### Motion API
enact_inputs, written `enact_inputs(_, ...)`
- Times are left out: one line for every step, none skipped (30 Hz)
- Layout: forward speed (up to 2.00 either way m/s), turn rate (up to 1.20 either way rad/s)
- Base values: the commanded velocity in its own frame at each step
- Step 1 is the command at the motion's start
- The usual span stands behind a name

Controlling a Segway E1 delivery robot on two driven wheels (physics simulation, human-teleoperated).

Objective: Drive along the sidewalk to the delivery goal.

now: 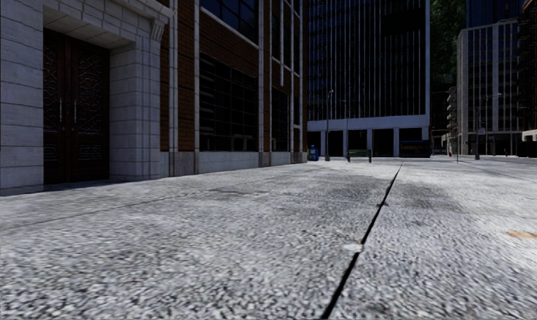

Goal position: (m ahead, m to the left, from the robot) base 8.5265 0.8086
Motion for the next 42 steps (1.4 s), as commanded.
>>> enact_inputs(2.00, 0.00)
enact_inputs(2.00, 0.00)
enact_inputs(2.00, 0.00)
enact_inputs(2.00, 0.00)
enact_inputs(2.00, 0.00)
enact_inputs(2.00, 0.00)
enact_inputs(2.00, 0.00)
enact_inputs(2.00, 0.00)
enact_inputs(2.00, 0.00)
enact_inputs(2.00, 0.00)
enact_inputs(2.00, 0.00)
enact_inputs(2.00, 0.00)
enact_inputs(2.00, 0.00)
enact_inputs(2.00, 0.00)
enact_inputs(2.00, 0.00)
enact_inputs(2.00, 0.00)
enact_inputs(2.00, 0.00)
enact_inputs(2.00, 0.00)
enact_inputs(2.00, 0.00)
enact_inputs(2.00, 0.00)
enact_inputs(2.00, 0.00)
enact_inputs(2.00, 0.00)
enact_inputs(2.00, 0.00)
enact_inputs(2.00, 0.00)
enact_inputs(2.00, 0.00)
enact_inputs(2.00, 0.00)
enact_inputs(2.00, 0.00)
enact_inputs(2.00, 0.00)
enact_inputs(2.00, 0.00)
enact_inputs(2.00, 0.00)
enact_inputs(2.00, 0.07)
enact_inputs(2.00, 0.12)
enact_inputs(2.00, 0.12)
enact_inputs(2.00, 0.15)
enact_inputs(2.00, 0.17)
enact_inputs(2.00, 0.17)
enact_inputs(2.00, 0.17)
enact_inputs(2.00, 0.17)
enact_inputs(2.00, 0.18)
enact_inputs(2.00, 0.22)
enact_inputs(2.00, 0.23)
enact_inputs(2.00, 0.24)
